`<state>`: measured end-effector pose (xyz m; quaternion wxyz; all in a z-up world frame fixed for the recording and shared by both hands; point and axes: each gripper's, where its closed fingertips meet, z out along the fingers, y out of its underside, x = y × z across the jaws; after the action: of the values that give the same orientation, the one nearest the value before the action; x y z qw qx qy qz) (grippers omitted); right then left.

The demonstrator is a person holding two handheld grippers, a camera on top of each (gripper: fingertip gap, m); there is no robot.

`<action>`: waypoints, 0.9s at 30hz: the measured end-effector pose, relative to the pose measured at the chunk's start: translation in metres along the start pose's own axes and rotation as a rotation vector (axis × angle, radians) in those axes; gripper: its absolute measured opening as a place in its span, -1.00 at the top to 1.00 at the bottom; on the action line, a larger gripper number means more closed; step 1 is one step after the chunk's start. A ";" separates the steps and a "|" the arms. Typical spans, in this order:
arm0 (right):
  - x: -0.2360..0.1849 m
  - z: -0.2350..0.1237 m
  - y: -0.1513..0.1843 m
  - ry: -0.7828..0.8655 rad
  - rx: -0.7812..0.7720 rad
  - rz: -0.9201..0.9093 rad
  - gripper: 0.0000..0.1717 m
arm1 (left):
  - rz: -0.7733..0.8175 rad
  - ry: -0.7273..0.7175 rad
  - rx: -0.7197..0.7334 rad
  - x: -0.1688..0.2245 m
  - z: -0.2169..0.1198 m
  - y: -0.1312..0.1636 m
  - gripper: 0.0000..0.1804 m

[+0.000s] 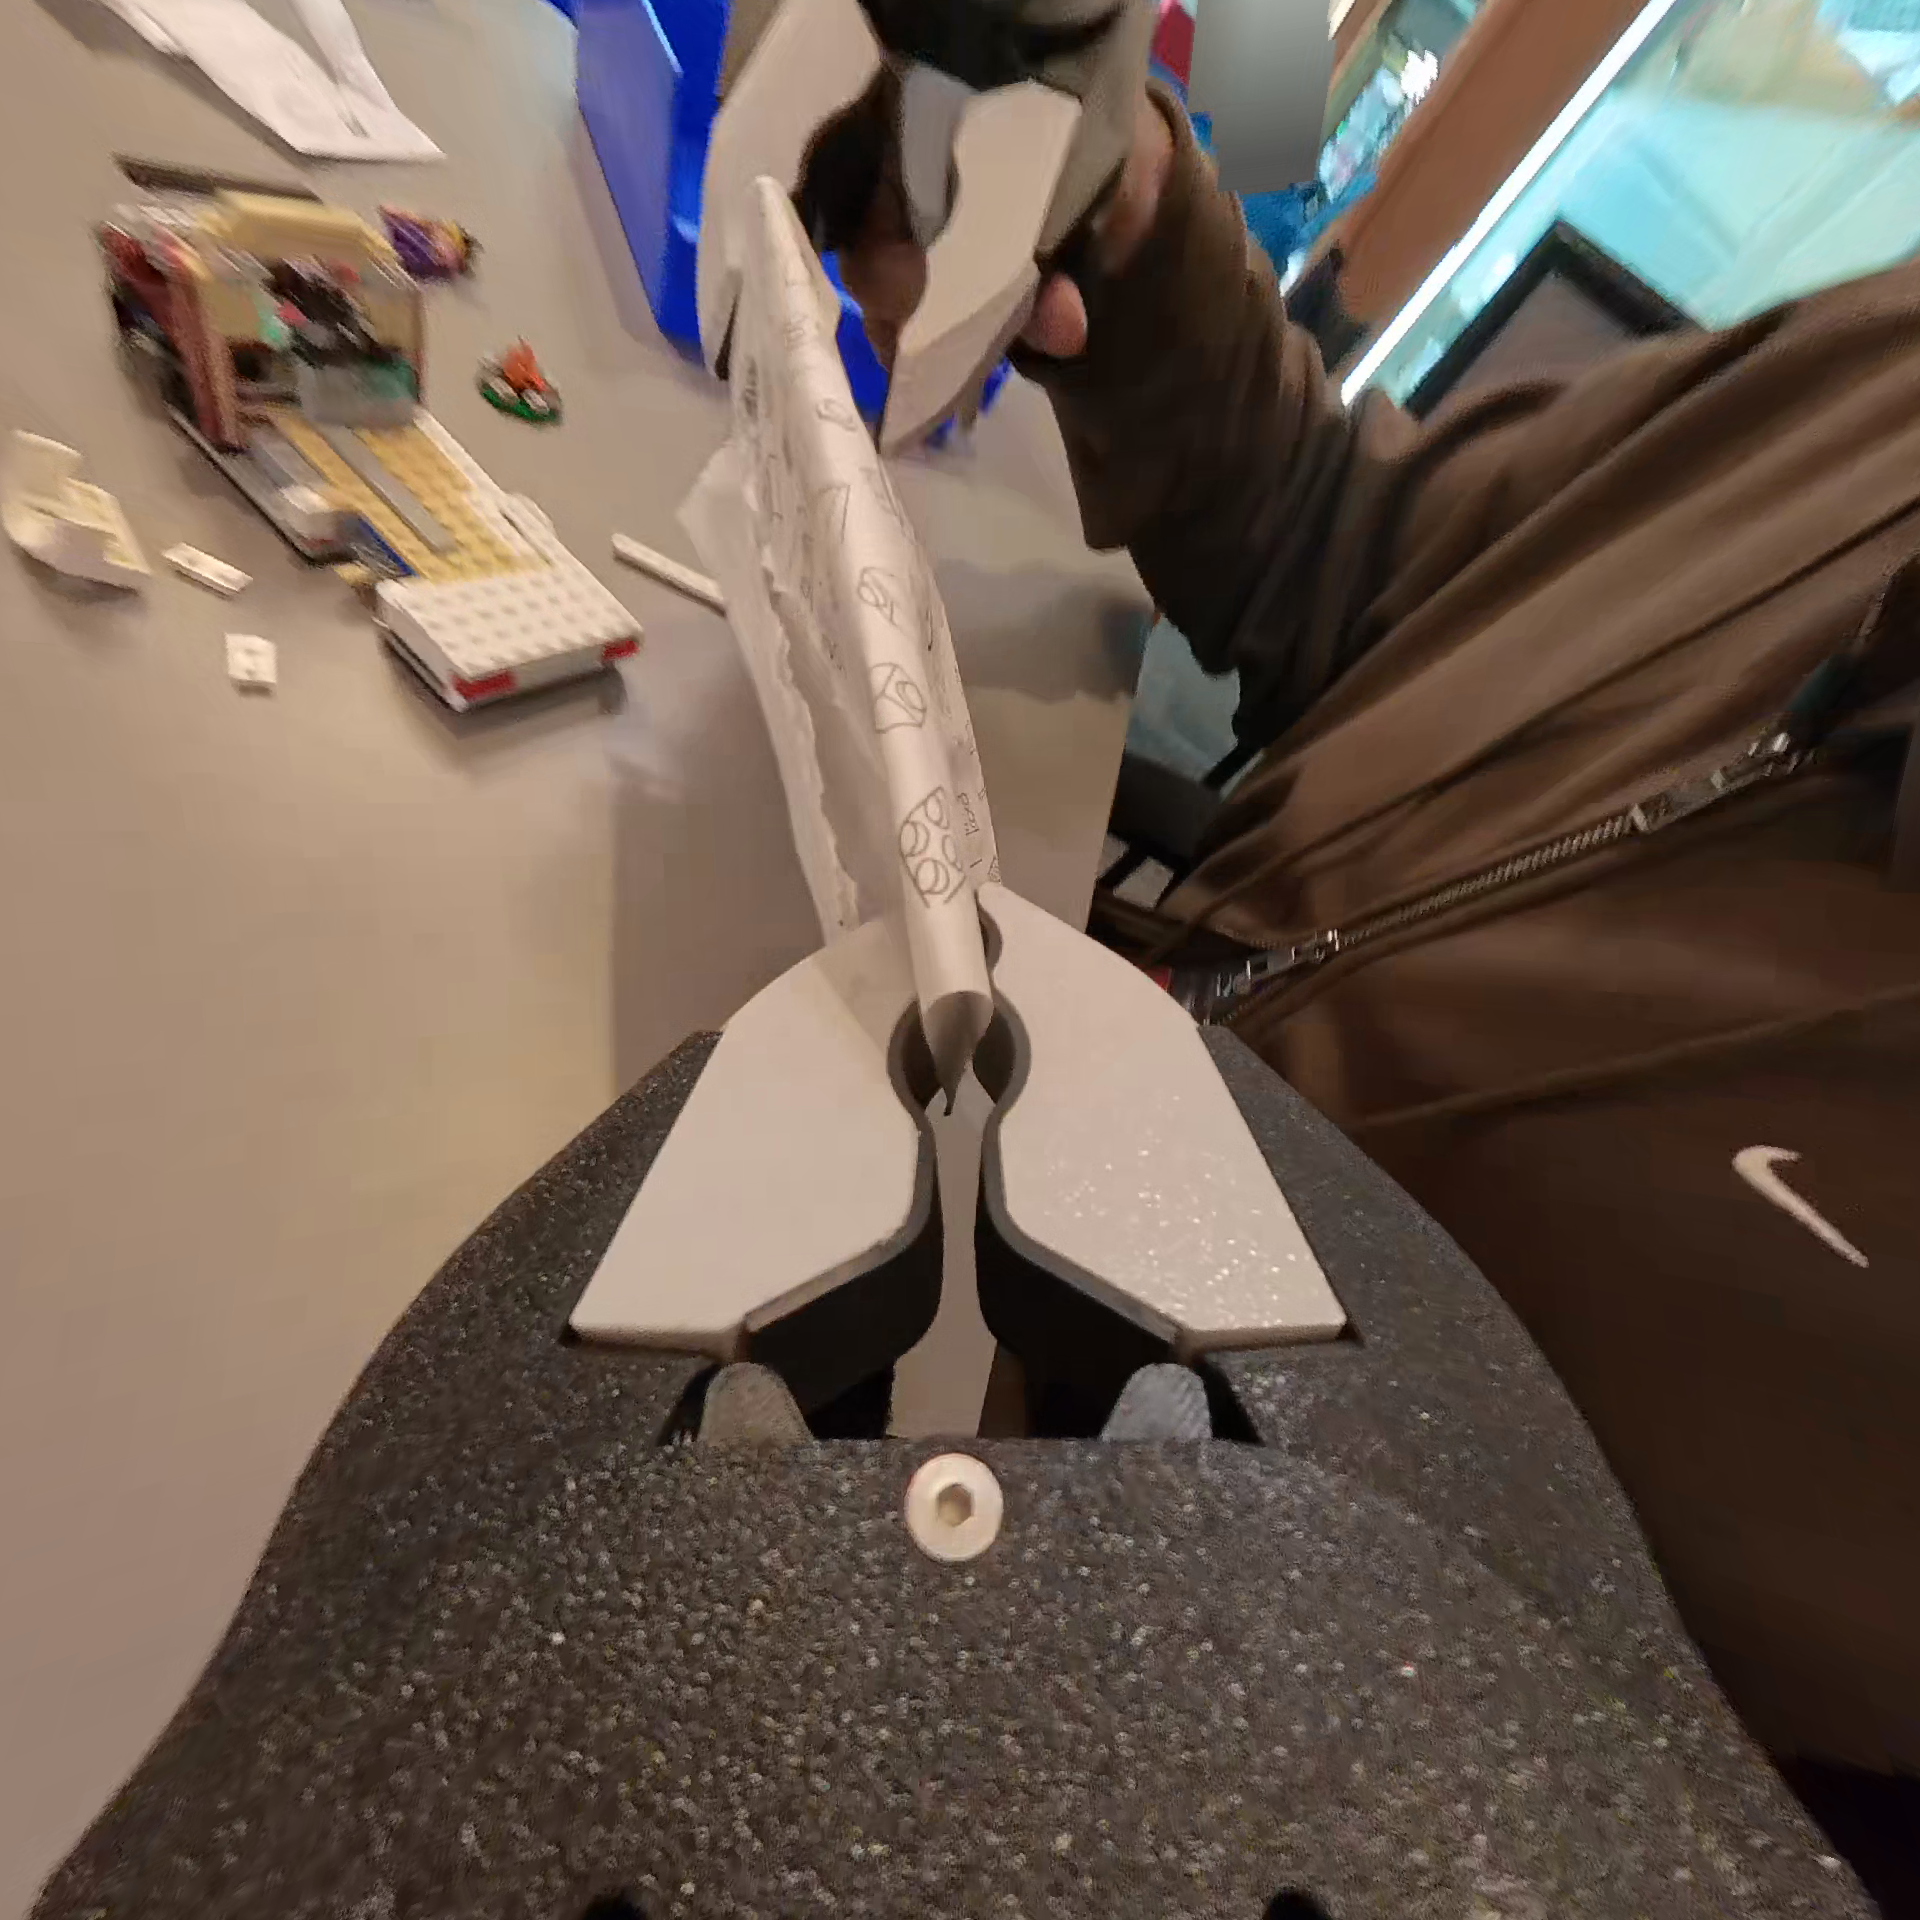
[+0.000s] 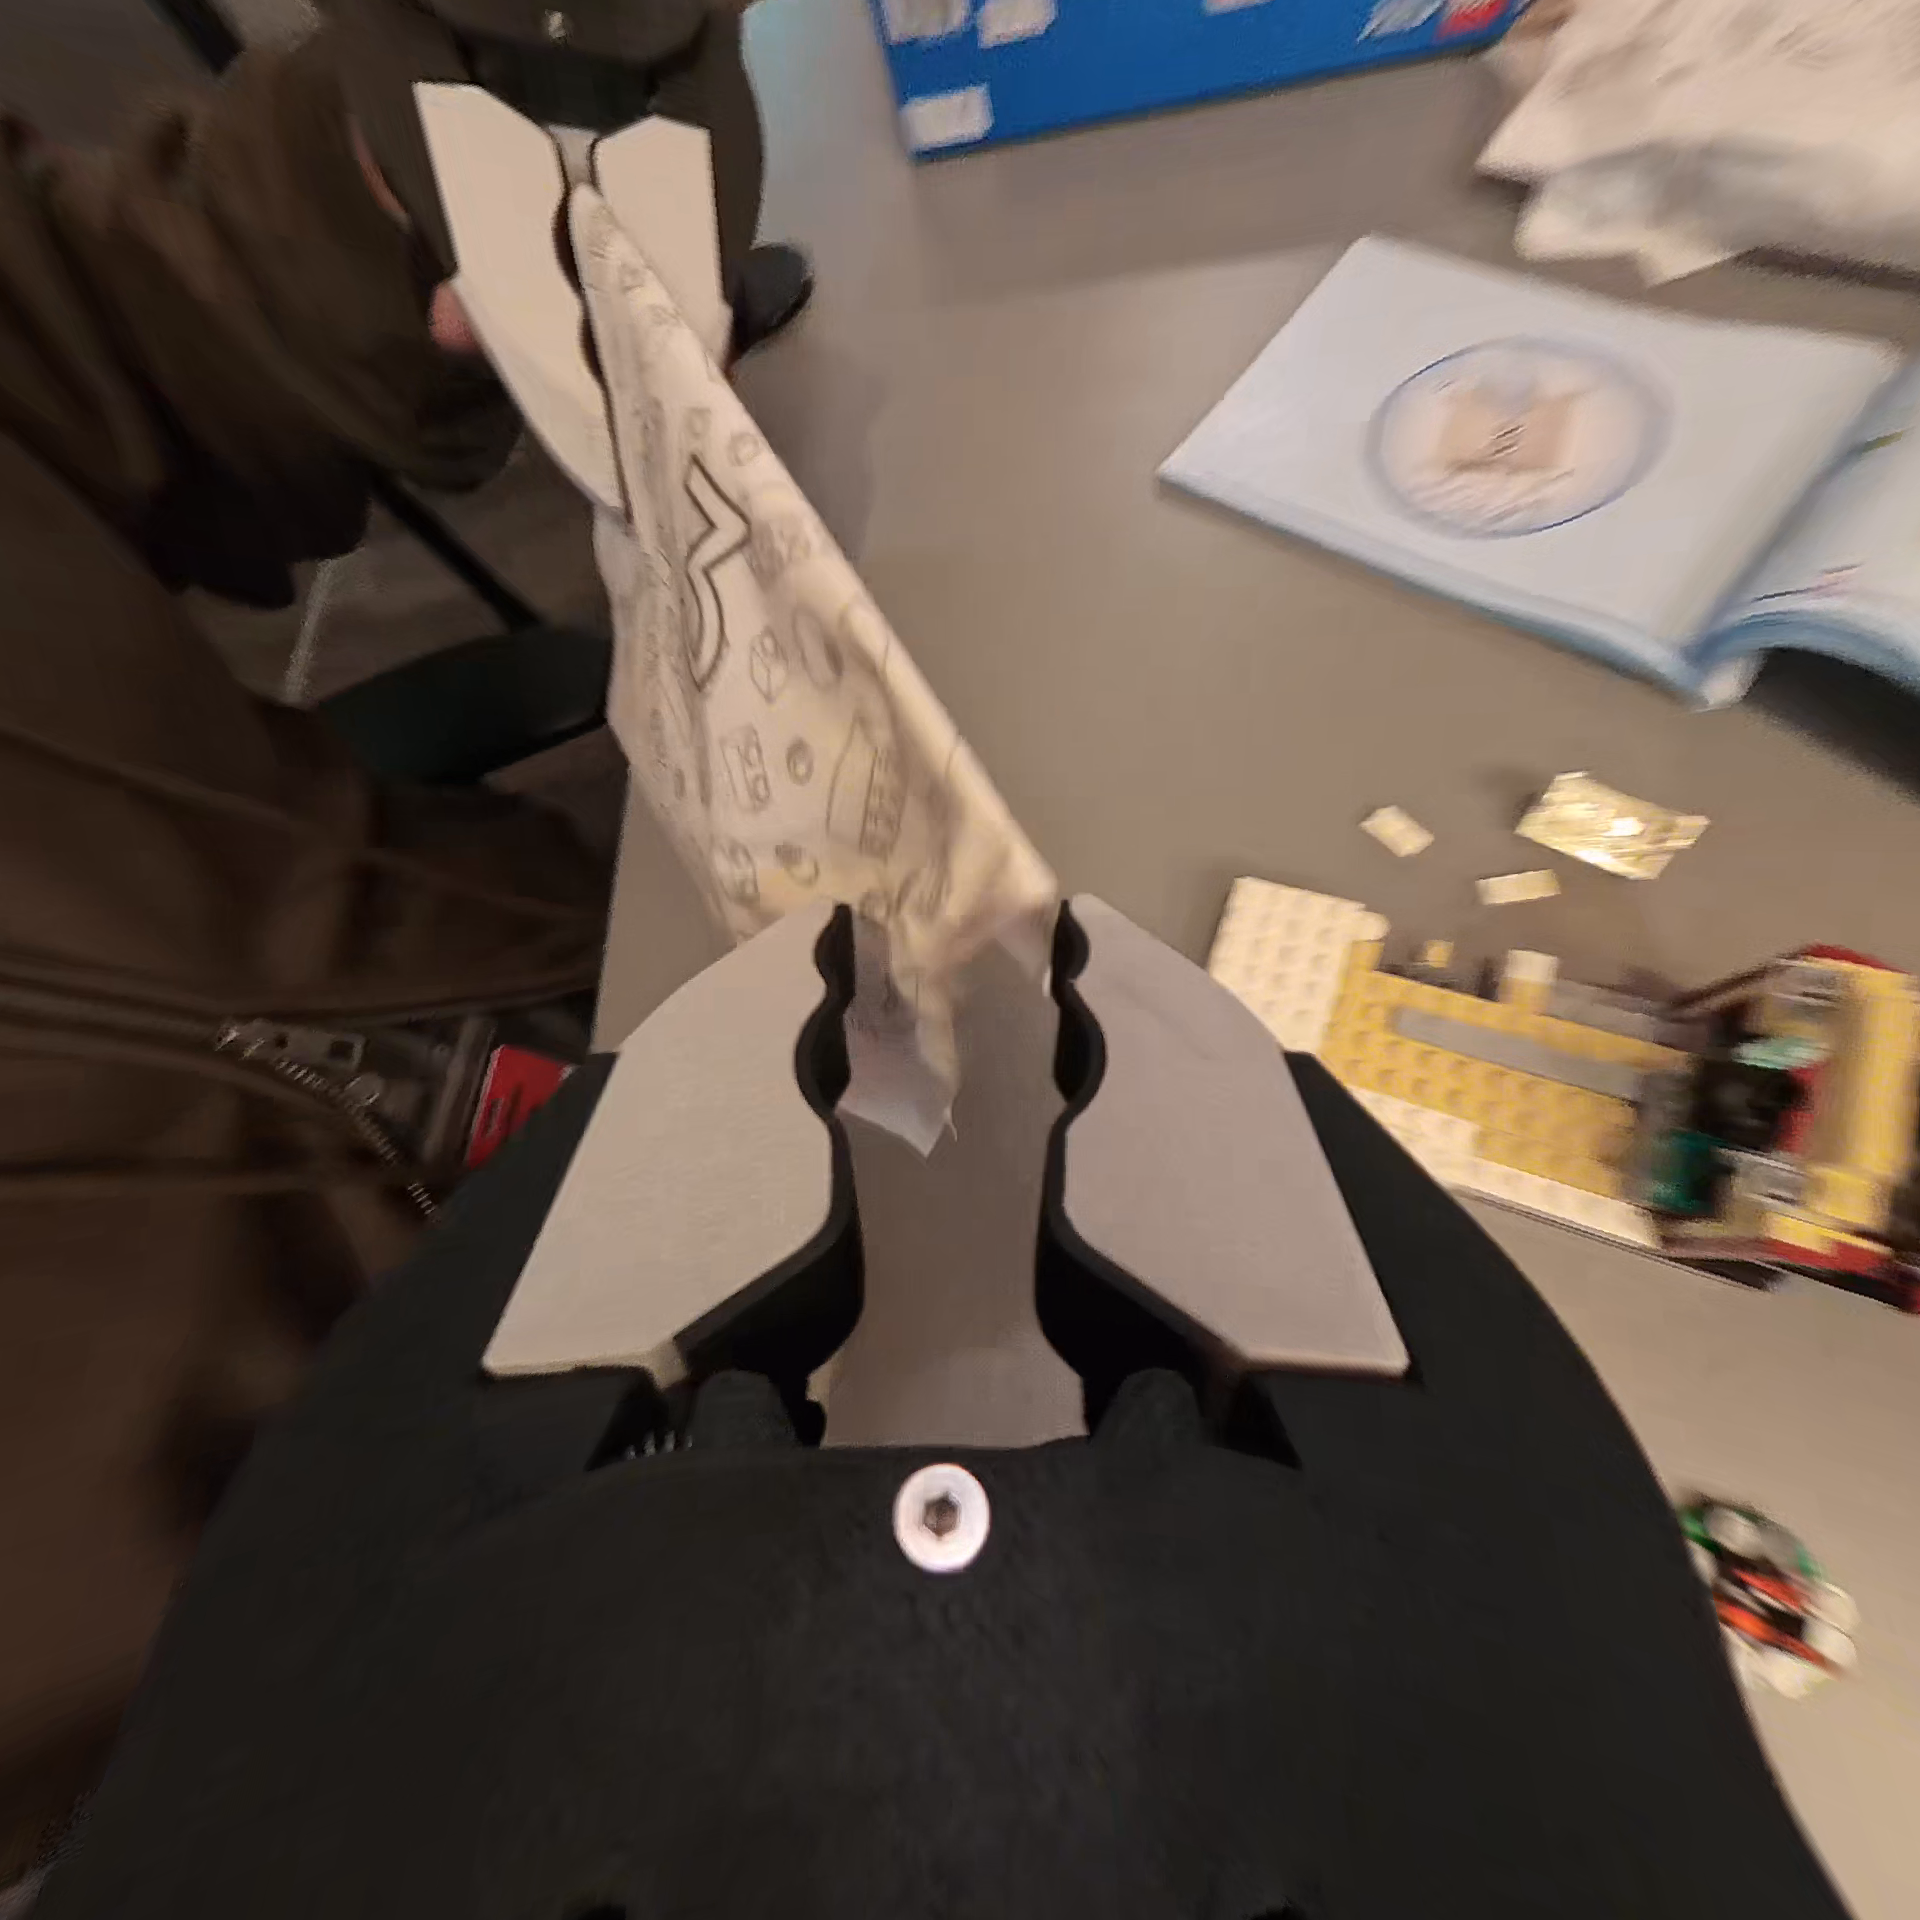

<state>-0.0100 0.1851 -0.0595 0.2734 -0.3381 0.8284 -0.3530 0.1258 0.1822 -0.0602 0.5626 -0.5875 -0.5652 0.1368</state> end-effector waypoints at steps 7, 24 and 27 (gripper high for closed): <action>0.048 -0.051 -0.021 0.347 0.201 0.000 0.44 | -0.064 -0.151 0.177 -0.055 -0.055 -0.072 1.00; 0.012 0.027 0.040 0.137 0.153 0.002 0.57 | -0.407 -0.267 0.315 -0.302 -0.105 -0.182 1.00; 0.011 0.029 0.043 0.118 0.144 0.009 0.58 | -0.650 -0.376 0.289 -0.361 -0.116 -0.123 1.00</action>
<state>-0.0122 0.1875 -0.1126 0.2494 -0.2923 0.8171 -0.4297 0.0386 -0.2048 -0.0934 0.5402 -0.2575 -0.7897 0.1348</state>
